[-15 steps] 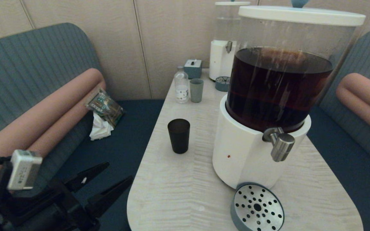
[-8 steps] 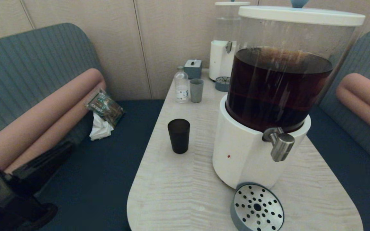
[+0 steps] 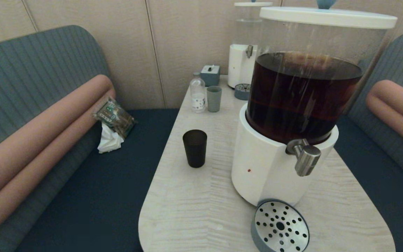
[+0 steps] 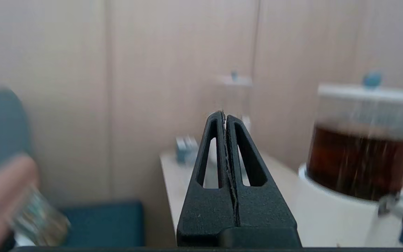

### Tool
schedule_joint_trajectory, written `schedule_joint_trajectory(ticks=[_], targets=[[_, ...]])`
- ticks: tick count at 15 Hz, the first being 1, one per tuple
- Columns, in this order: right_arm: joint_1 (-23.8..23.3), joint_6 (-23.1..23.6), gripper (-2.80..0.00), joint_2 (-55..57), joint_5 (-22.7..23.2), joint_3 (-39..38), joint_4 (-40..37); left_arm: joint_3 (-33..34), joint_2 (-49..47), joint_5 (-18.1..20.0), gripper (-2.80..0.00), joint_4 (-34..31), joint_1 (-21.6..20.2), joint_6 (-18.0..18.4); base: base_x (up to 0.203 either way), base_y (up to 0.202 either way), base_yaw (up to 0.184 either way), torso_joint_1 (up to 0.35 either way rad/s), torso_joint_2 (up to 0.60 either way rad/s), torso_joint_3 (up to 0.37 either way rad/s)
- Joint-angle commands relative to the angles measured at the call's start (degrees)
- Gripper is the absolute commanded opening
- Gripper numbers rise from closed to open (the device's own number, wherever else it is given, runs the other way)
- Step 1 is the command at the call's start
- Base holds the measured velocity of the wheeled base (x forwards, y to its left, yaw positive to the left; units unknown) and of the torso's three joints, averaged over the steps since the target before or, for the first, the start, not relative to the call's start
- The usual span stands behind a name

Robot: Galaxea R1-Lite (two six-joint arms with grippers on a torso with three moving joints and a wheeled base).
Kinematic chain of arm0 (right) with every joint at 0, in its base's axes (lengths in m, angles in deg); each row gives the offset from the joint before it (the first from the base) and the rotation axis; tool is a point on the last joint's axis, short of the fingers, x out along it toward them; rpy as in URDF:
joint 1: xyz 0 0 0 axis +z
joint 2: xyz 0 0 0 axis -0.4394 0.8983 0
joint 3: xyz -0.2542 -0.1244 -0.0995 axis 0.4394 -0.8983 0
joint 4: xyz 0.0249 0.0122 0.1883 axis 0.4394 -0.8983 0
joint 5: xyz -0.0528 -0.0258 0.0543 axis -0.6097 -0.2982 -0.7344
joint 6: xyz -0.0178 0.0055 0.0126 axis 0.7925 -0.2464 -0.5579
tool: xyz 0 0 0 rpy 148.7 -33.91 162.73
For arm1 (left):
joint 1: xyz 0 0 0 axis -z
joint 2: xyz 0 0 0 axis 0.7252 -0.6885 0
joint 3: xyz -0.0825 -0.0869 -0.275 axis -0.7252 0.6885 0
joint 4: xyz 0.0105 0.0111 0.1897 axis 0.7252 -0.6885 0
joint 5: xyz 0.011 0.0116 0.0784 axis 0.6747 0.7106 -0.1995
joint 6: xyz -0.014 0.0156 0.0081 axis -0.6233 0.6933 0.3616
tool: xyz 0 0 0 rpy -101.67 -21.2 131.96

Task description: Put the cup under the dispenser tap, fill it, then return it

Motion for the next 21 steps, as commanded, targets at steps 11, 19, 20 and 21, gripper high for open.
schedule_joint_trajectory(ticks=[11, 19, 20, 21], targets=[[0.0, 0.0, -2.80, -0.4, 0.0, -0.4, 0.0, 5.3, 34.1, 2.2, -2.80, -23.0, -5.4, 9.9, 0.000, 0.000, 0.000, 0.000, 0.00, 0.000], [0.0, 0.0, -2.80, -0.4, 0.0, -0.4, 0.0, 20.3, 36.4, -6.9, -2.80, -39.2, -5.7, 16.4, 0.000, 0.000, 0.000, 0.000, 0.00, 0.000], [0.0, 0.0, -2.80, -0.4, 0.0, -0.4, 0.0, 20.3, 36.4, -7.7, -2.80, -43.7, -5.7, 16.3, 0.000, 0.000, 0.000, 0.000, 0.00, 0.000], [0.0, 0.0, -2.80, -0.4, -0.1, -0.4, 0.0, 20.3, 36.4, -7.8, -2.80, -47.0, -5.7, 16.3, 0.000, 0.000, 0.000, 0.000, 0.00, 0.000]])
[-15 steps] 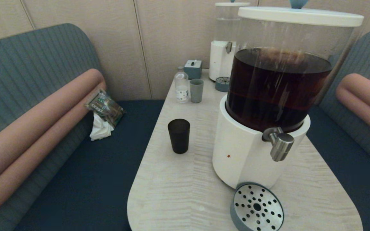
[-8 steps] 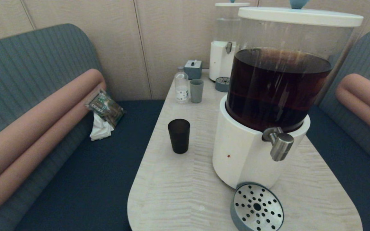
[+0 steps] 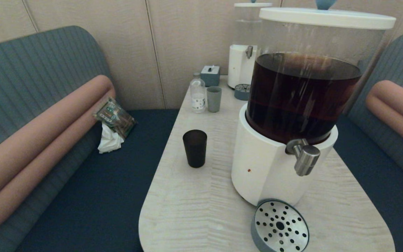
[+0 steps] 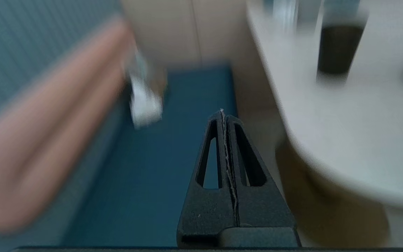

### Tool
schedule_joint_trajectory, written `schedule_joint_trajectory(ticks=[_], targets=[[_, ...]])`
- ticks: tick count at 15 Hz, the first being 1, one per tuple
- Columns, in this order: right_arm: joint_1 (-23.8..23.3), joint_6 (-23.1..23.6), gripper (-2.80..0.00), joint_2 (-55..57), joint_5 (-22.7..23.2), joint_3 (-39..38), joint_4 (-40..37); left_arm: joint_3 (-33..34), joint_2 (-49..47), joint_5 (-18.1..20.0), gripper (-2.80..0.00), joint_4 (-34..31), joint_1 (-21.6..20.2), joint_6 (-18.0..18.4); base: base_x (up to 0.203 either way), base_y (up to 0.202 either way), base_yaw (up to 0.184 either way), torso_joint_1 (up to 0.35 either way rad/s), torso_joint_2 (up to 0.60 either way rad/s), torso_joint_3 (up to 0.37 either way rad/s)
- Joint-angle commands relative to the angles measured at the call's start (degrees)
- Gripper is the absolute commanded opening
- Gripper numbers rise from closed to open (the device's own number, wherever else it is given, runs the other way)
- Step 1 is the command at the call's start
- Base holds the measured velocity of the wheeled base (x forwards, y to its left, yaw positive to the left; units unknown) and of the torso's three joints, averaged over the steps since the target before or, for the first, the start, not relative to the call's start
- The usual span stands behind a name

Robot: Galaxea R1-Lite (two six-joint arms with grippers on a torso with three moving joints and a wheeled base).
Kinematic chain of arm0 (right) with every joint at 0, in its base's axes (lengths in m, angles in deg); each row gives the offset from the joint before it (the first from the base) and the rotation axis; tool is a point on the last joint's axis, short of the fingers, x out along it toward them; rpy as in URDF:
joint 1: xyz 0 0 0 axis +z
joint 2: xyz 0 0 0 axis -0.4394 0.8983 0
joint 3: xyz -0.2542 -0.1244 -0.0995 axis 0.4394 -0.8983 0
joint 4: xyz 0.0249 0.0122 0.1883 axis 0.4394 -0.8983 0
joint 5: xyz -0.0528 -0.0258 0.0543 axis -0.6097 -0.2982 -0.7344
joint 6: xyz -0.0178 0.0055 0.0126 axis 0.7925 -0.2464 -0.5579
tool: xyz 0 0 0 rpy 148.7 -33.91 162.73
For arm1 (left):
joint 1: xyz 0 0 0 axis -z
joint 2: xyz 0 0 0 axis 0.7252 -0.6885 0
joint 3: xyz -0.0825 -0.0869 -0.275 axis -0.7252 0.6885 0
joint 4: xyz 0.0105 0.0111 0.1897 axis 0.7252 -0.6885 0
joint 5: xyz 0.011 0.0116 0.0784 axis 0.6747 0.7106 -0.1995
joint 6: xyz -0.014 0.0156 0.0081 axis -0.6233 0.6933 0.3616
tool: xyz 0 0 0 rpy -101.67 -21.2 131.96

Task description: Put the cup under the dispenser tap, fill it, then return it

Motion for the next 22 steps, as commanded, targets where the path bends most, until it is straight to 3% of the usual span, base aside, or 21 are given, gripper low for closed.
schedule_joint_trajectory(ticks=[1, 9, 22], targets=[[0.0, 0.0, -2.80, -0.4, 0.0, -0.4, 0.0, 0.1, 0.2, 0.0, -2.80, -4.7, 0.0, -0.2, 0.000, 0.000, 0.000, 0.000, 0.00, 0.000], [0.0, 0.0, -2.80, -0.4, 0.0, -0.4, 0.0, -0.1, 0.0, 0.3, -2.80, -8.0, 0.0, -6.8, 0.000, 0.000, 0.000, 0.000, 0.00, 0.000], [0.0, -1.0, -2.80, -0.3, -0.1, -0.4, 0.0, 0.1, 0.0, 0.1, -2.80, -7.4, 0.1, -7.1, 0.000, 0.000, 0.000, 0.000, 0.00, 0.000]])
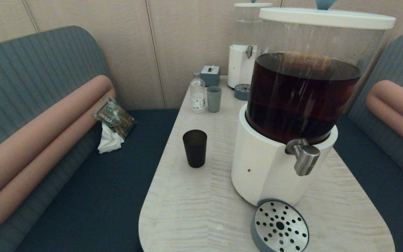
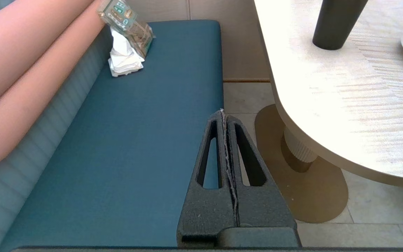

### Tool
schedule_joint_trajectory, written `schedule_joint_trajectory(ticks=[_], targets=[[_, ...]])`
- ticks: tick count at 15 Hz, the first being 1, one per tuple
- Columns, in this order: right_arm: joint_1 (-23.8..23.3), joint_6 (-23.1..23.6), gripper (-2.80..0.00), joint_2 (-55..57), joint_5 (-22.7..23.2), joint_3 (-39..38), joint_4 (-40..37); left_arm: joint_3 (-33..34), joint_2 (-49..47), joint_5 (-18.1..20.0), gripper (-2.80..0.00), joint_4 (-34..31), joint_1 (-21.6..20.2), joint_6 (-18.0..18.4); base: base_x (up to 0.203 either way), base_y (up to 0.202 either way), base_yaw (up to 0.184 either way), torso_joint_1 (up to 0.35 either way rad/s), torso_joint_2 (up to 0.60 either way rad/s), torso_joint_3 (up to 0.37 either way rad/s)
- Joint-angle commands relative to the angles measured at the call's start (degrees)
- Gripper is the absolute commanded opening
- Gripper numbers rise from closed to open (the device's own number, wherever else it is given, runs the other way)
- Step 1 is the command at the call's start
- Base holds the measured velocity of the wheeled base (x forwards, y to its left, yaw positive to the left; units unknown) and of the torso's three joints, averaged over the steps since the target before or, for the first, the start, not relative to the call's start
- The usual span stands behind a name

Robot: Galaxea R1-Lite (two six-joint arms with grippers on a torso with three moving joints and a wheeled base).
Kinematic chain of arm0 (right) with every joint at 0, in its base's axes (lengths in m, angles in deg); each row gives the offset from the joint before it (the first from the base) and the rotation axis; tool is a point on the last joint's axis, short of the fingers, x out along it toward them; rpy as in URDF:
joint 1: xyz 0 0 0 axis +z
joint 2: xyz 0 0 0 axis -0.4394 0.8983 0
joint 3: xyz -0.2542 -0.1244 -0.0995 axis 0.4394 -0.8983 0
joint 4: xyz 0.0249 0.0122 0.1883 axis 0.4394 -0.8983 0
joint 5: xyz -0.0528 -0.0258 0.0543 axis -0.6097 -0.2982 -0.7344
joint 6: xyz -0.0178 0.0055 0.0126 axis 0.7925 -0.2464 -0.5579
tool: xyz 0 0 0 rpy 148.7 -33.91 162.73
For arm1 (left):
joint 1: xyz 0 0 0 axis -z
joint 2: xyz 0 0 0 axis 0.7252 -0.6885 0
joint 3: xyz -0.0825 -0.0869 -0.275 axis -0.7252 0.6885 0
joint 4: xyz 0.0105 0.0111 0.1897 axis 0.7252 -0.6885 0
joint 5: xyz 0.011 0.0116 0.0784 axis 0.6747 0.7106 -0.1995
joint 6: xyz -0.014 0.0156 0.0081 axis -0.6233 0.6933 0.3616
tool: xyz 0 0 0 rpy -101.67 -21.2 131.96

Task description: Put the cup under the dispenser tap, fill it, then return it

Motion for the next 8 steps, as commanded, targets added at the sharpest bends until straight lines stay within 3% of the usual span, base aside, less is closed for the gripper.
schedule_joint_trajectory(ticks=[1, 8], targets=[[0.0, -0.2, -2.80, -0.3, 0.0, -0.4, 0.0, 0.0, 0.0, 0.0, -2.80, 0.0, 0.0, 0.0, 0.000, 0.000, 0.000, 0.000, 0.00, 0.000], [0.0, -0.2, -2.80, -0.3, 0.0, -0.4, 0.1, 0.0, 0.0, 0.0, -2.80, 0.0, 0.0, 0.0, 0.000, 0.000, 0.000, 0.000, 0.00, 0.000]])
